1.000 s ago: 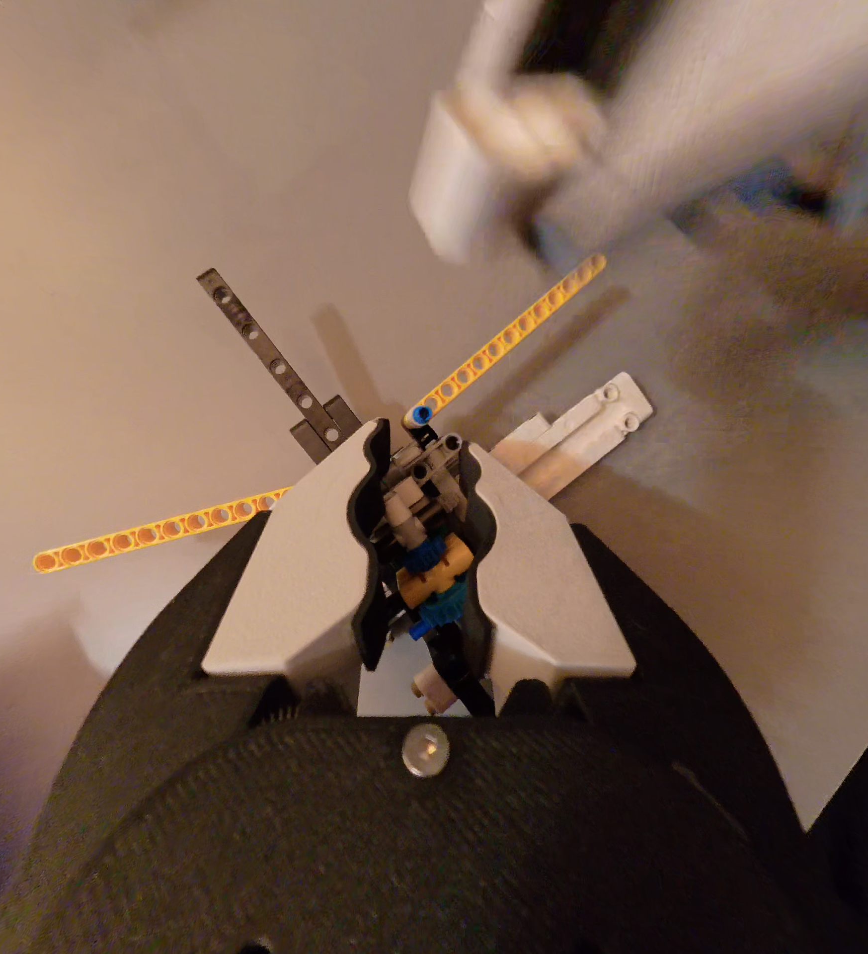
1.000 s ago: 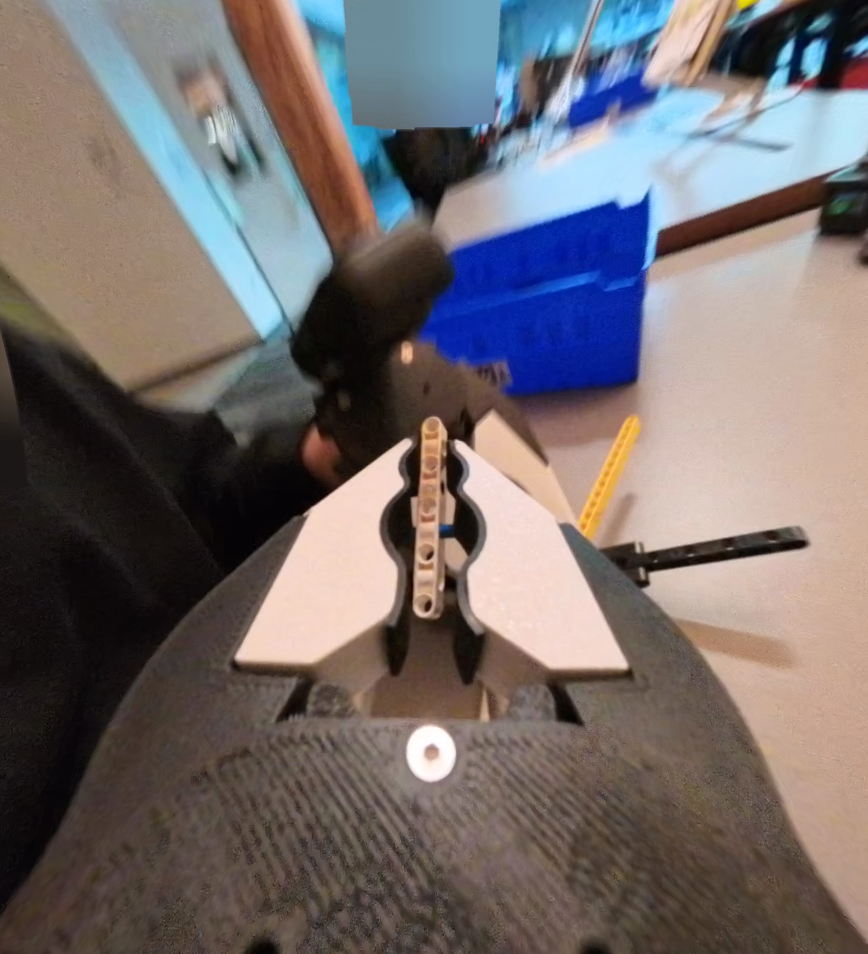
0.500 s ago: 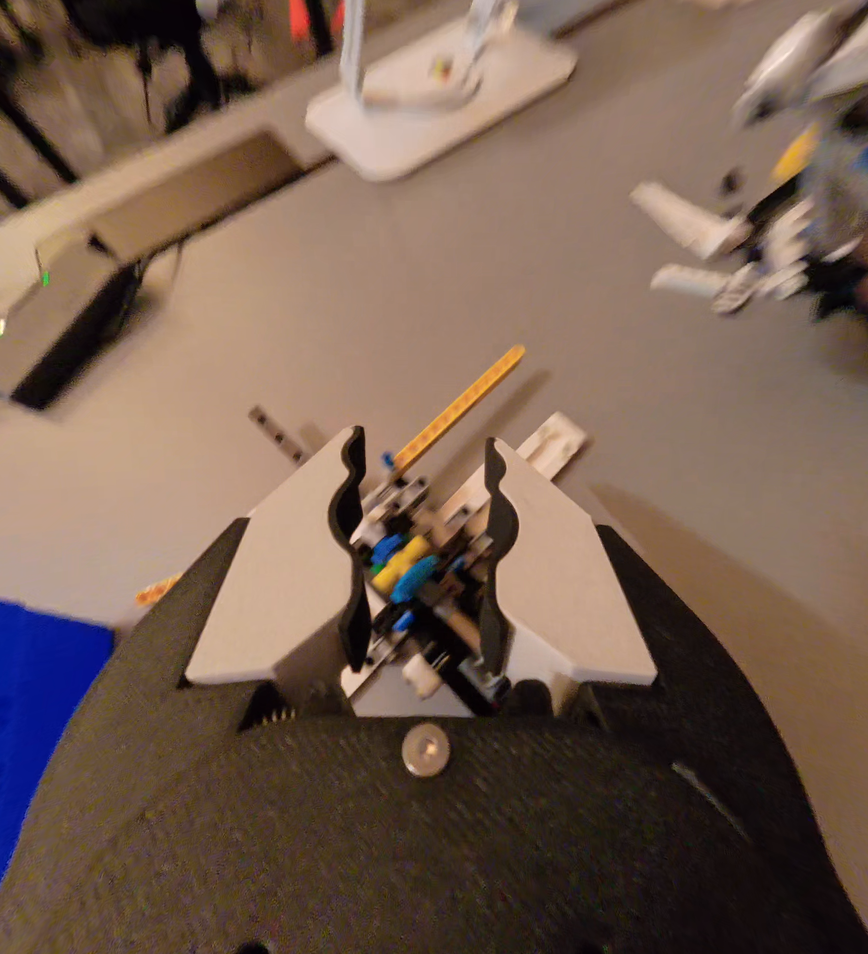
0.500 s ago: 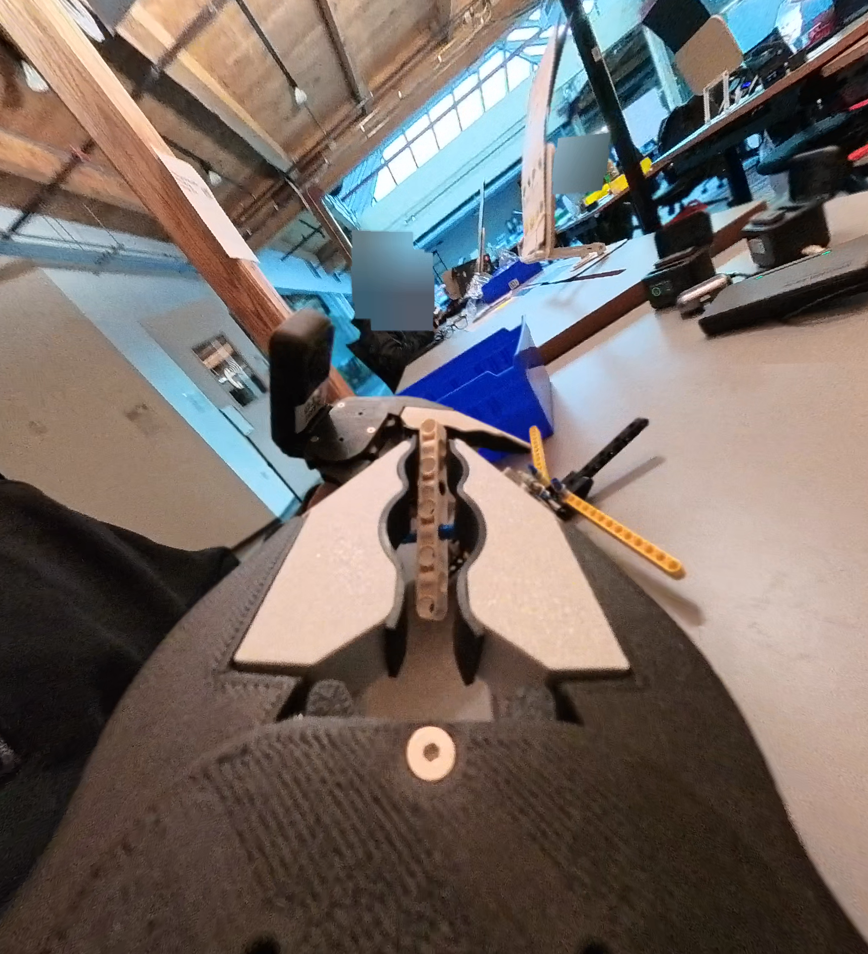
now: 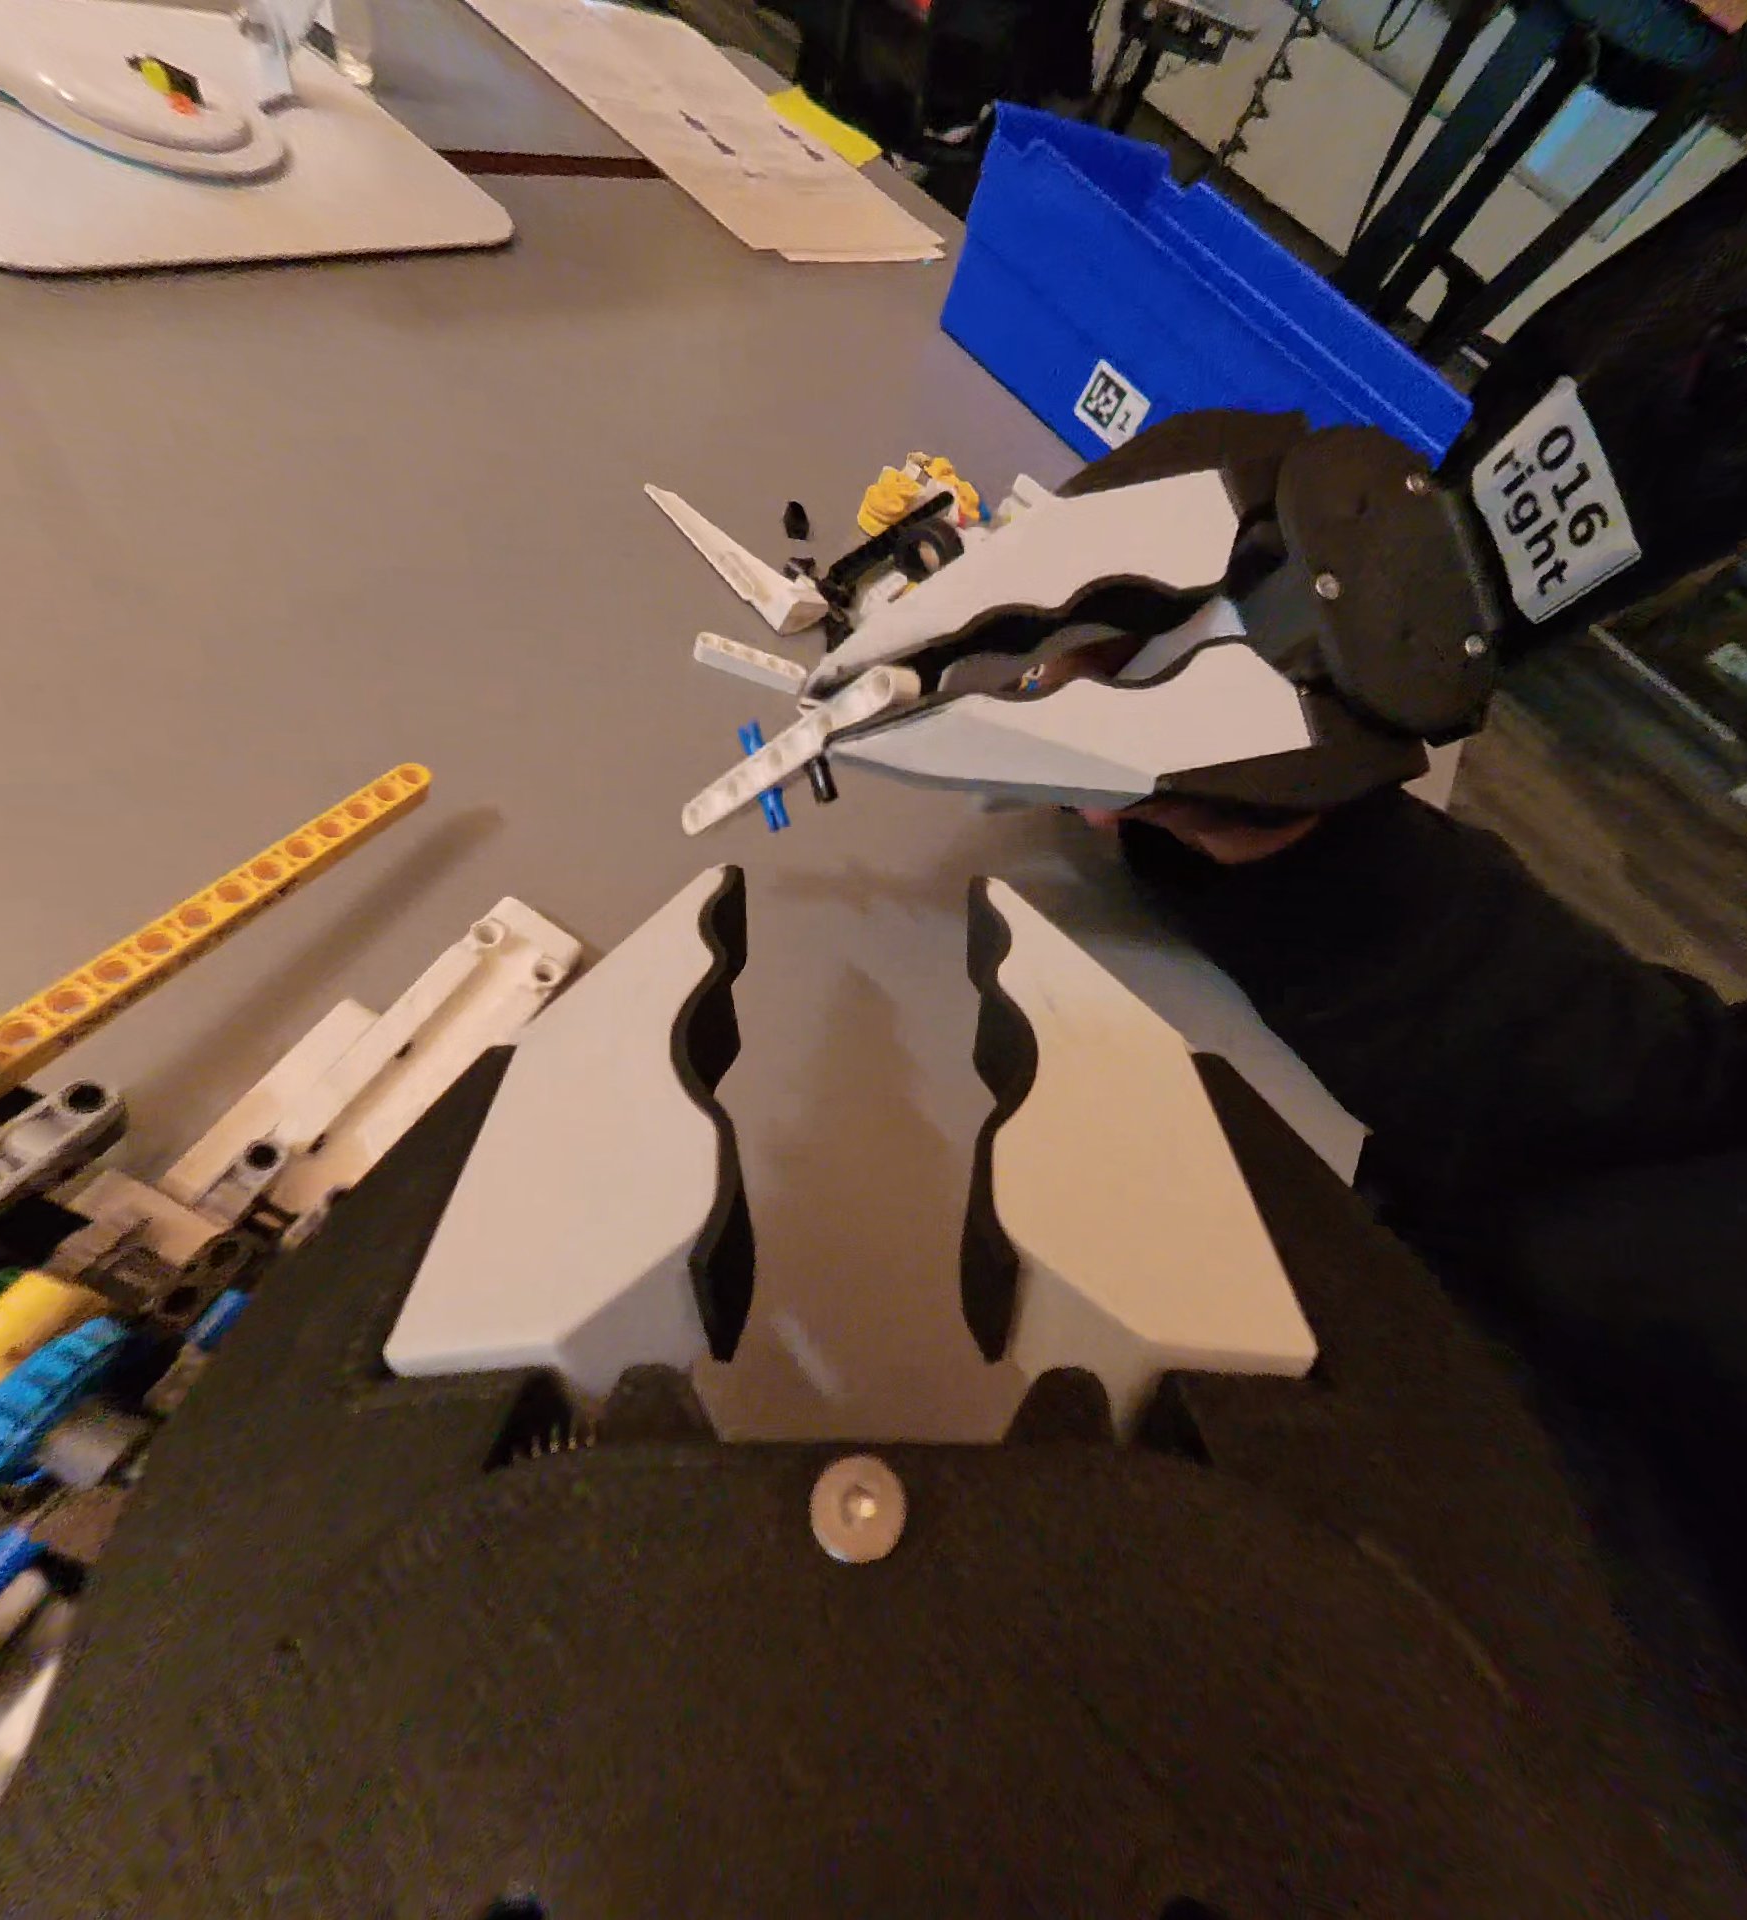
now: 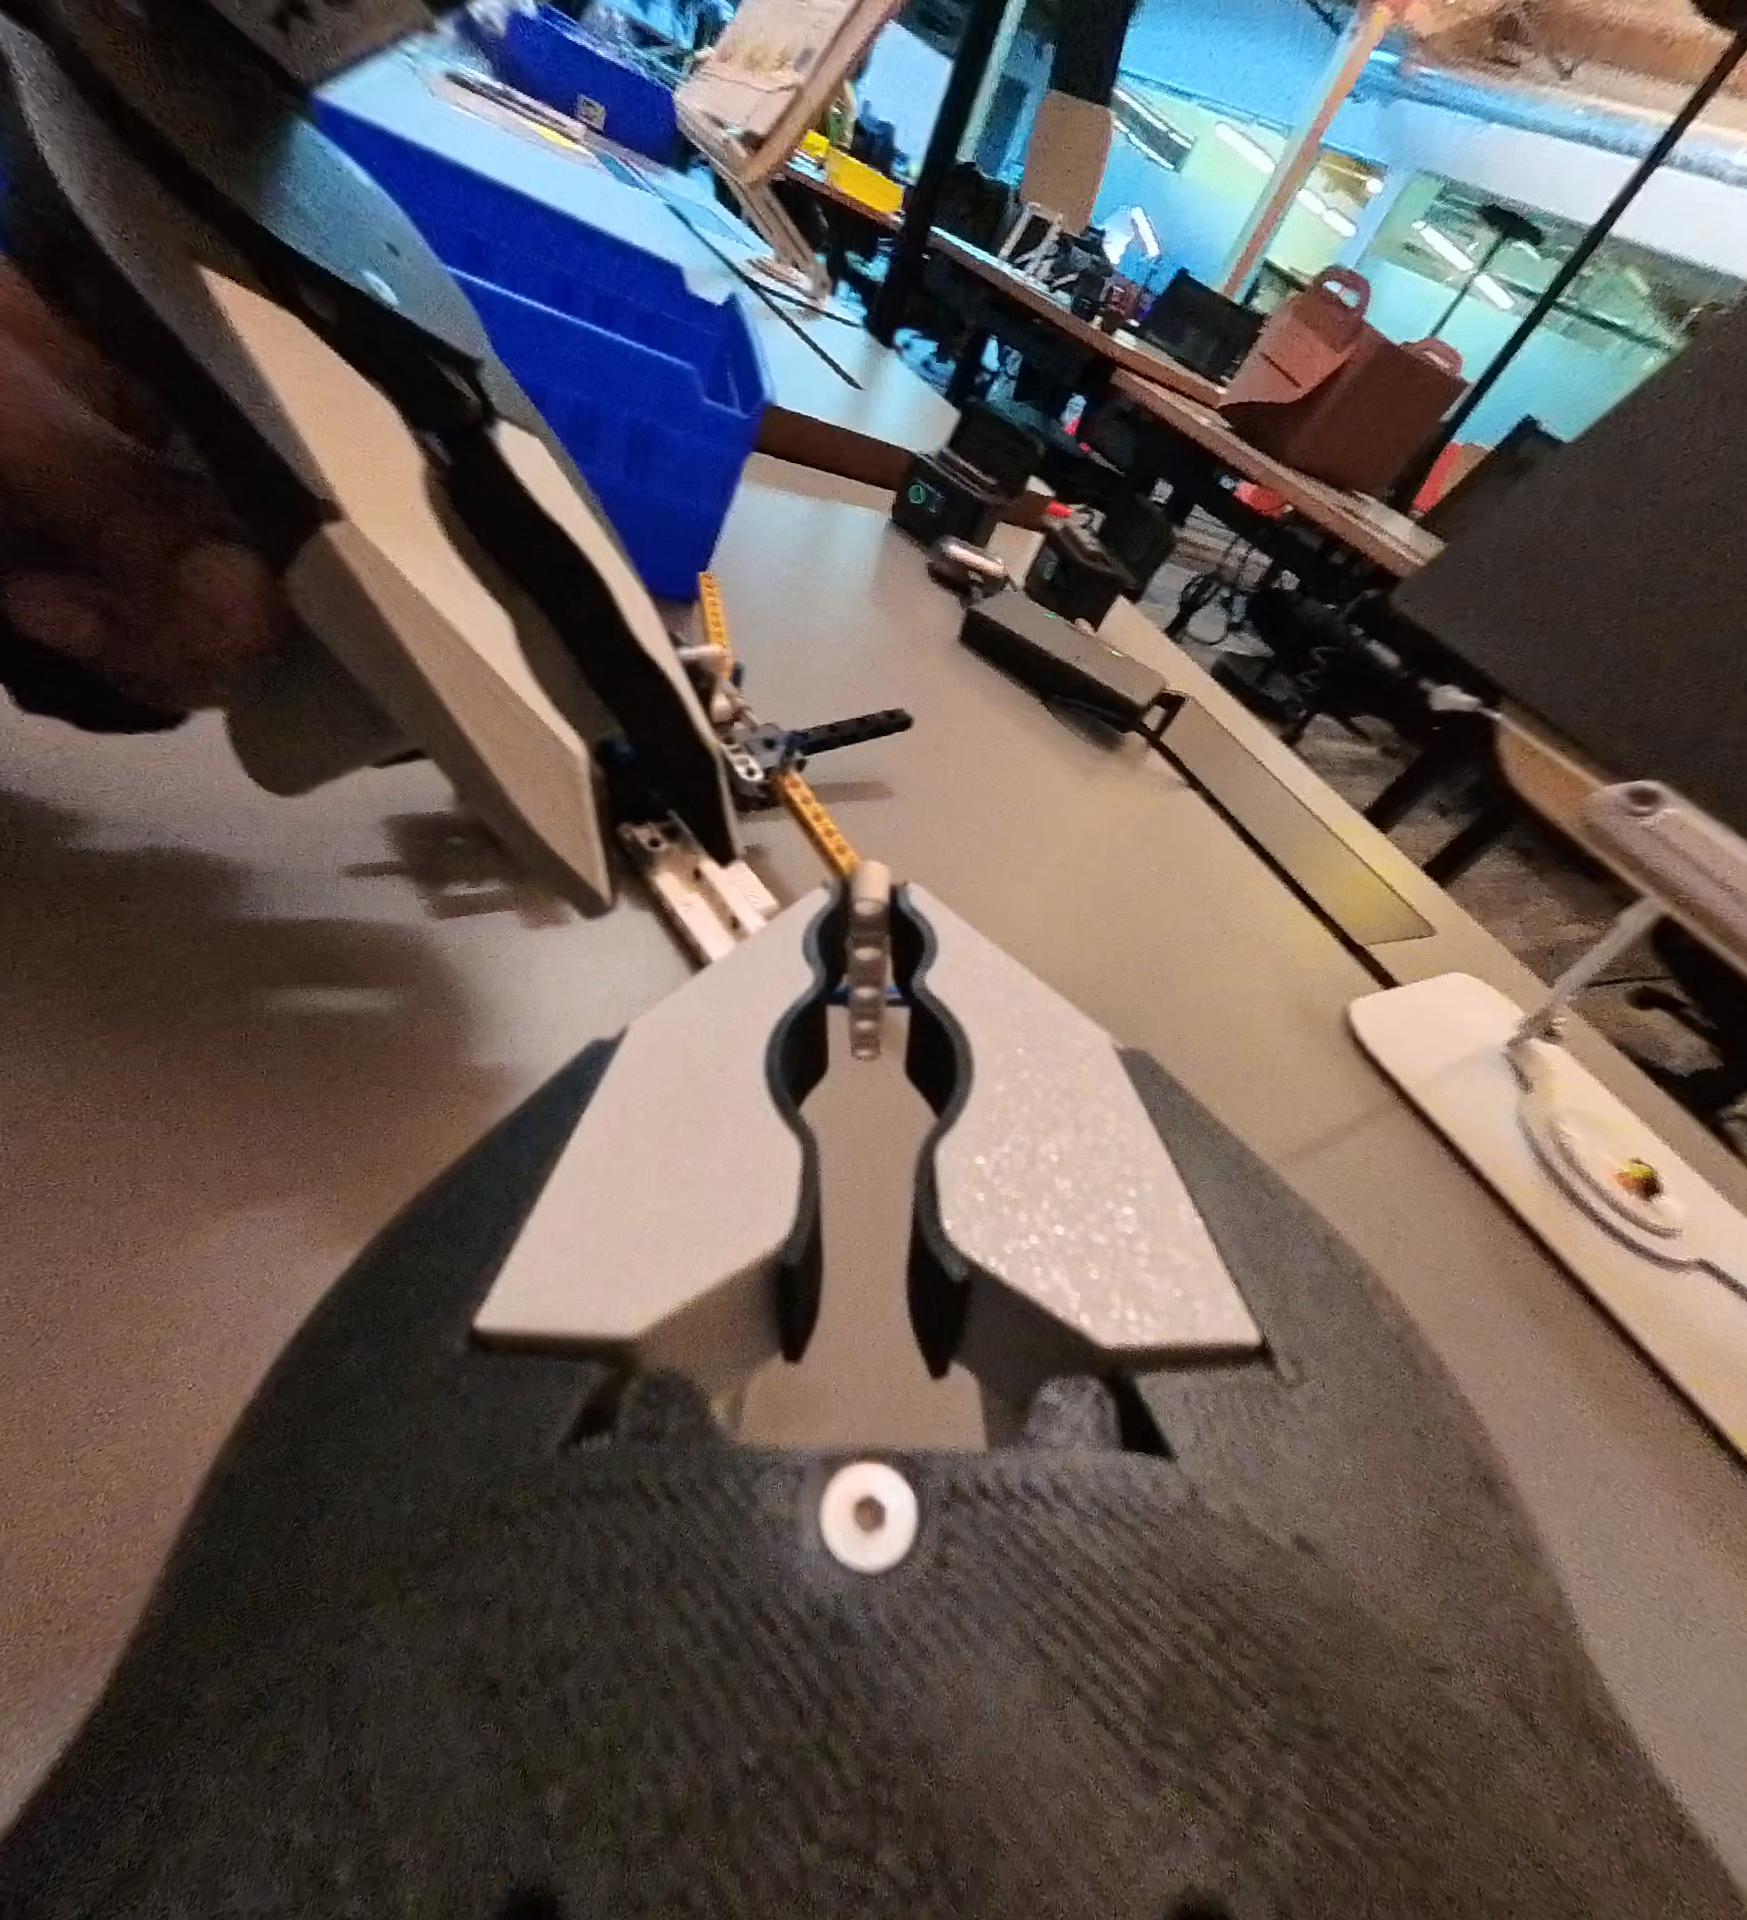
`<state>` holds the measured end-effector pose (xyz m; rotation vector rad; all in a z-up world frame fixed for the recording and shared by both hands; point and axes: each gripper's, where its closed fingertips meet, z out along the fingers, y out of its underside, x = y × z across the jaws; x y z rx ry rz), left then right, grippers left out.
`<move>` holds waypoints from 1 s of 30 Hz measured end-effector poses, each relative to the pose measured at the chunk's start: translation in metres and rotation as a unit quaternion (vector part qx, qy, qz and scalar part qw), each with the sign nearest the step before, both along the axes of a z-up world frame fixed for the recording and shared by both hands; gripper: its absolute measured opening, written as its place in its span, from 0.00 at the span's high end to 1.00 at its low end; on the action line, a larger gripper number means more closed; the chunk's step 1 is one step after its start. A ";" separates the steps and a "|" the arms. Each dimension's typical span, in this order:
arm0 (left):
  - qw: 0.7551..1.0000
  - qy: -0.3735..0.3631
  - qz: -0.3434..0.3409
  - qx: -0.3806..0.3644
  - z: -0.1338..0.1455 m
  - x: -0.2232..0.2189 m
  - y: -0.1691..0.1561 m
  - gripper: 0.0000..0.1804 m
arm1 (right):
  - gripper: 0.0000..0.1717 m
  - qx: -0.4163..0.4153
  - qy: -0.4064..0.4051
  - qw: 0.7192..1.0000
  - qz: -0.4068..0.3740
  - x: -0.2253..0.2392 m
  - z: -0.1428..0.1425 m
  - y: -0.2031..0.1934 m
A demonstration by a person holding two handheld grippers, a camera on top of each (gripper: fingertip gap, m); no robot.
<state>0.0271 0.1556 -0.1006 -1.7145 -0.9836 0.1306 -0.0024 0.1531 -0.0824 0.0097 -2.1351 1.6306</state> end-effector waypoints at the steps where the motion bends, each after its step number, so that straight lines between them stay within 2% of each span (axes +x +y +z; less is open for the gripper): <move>1: 1.000 -0.010 -0.004 -0.003 -0.004 0.001 0.002 0.77 | 0.97 0.003 -0.020 1.000 0.004 0.003 -0.004 -0.001; 4: 0.998 0.001 0.004 -0.063 -0.018 -0.002 -0.001 0.70 | 0.97 0.015 -0.067 0.998 -0.005 0.002 -0.014 0.003; 6: 0.995 0.045 0.016 -0.092 -0.016 -0.007 -0.002 0.69 | 0.97 -0.043 -0.123 0.991 0.033 0.011 -0.001 0.003; 8: 0.992 0.085 0.013 -0.092 -0.008 -0.007 0.004 0.70 | 0.97 -0.123 -0.216 0.963 0.102 0.025 0.018 0.000; 10: 0.991 0.107 0.008 -0.081 -0.001 -0.004 0.009 0.76 | 0.97 -0.182 -0.296 0.926 0.147 0.030 0.032 0.002; 12: 0.988 0.136 0.000 -0.072 0.007 -0.001 0.013 0.90 | 0.97 -0.225 -0.332 0.901 0.165 0.027 0.042 0.007; 13: 0.985 0.156 -0.001 -0.068 0.013 0.000 0.013 0.94 | 0.97 -0.238 -0.342 0.893 0.172 0.026 0.045 0.010; 17: 0.970 0.227 0.010 -0.086 0.027 0.002 0.012 0.95 | 0.97 -0.260 -0.366 0.873 0.192 0.026 0.052 0.013; 19: 0.960 0.253 0.035 -0.114 0.031 -0.001 0.006 0.96 | 0.93 -0.250 -0.364 0.881 0.173 0.020 0.046 0.012; 22: 0.941 0.282 0.062 -0.174 0.028 -0.008 -0.005 0.96 | 0.73 -0.263 -0.329 0.899 0.122 0.004 0.049 0.018; 23: 0.937 0.286 0.064 -0.187 0.026 -0.008 -0.006 0.96 | 0.72 -0.265 -0.303 0.909 0.107 0.001 0.051 0.021; 26: 0.942 0.268 0.038 -0.201 0.014 -0.005 -0.001 0.96 | 0.76 -0.241 -0.180 0.950 0.090 0.011 0.060 0.025; 30: 0.962 0.216 0.009 -0.169 0.009 0.001 0.005 0.96 | 0.84 -0.145 -0.034 0.986 0.074 0.028 0.047 0.014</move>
